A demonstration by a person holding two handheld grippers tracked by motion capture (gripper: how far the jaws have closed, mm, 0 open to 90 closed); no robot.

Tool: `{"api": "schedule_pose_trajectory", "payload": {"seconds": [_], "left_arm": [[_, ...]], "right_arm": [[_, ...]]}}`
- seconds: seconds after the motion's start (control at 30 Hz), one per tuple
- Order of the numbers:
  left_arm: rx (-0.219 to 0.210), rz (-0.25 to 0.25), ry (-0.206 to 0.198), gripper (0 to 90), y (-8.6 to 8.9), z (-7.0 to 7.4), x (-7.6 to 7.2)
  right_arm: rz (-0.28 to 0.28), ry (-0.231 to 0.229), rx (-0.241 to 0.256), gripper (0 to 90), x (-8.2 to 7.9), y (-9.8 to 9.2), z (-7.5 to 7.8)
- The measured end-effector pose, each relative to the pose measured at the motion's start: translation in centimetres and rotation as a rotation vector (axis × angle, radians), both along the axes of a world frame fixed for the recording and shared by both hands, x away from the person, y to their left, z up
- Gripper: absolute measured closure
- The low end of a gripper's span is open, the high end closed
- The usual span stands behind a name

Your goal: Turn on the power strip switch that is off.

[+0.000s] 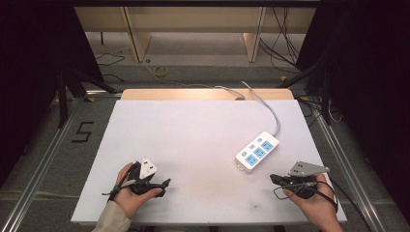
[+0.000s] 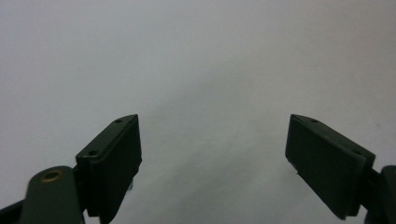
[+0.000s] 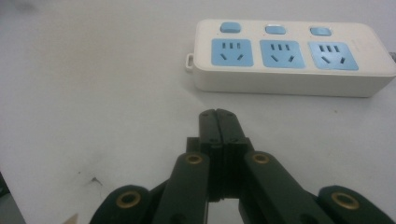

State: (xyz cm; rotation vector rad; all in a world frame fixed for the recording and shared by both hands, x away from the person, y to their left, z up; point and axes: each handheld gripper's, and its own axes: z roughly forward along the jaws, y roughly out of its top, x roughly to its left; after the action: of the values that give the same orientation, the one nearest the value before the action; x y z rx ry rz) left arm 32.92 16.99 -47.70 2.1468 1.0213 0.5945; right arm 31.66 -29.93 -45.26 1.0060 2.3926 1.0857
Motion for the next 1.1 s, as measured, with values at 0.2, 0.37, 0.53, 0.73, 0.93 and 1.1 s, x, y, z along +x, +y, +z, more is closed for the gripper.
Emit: {"api": "schedule_pose_trajectory", "payload": {"seconds": [0.2, 0.37, 0.53, 0.73, 0.93, 1.1], "left_arm": [[0.0, 0.002, -0.001, 18.6, 0.0, 0.0, 0.0], [-0.002, 0.004, -0.004, 18.5, 0.0, 0.0, 0.0], [0.0, 0.004, -0.004, 18.6, 0.0, 0.0, 0.0], [0.005, 0.003, -0.004, 18.6, 0.0, 0.1, 0.0], [0.006, 0.004, -0.006, 18.6, 0.0, 0.0, 0.0], [0.008, 0.005, -0.007, 18.5, 0.0, 0.1, 0.0]], "right_arm": [[0.0, 0.037, -0.024, 90.0, 0.4, 0.3, 0.2], [-0.016, 0.069, -0.046, 90.0, 0.7, 0.4, 0.4], [-0.015, 0.093, -0.054, 90.0, 0.9, 0.5, 0.6], [-0.013, 0.097, -0.065, 90.0, 1.3, 0.8, 1.0], [-0.012, 0.107, -0.074, 90.0, 1.7, 1.2, 1.3], [-0.012, 0.118, -0.083, 90.0, 2.0, 1.4, 1.5]]}}
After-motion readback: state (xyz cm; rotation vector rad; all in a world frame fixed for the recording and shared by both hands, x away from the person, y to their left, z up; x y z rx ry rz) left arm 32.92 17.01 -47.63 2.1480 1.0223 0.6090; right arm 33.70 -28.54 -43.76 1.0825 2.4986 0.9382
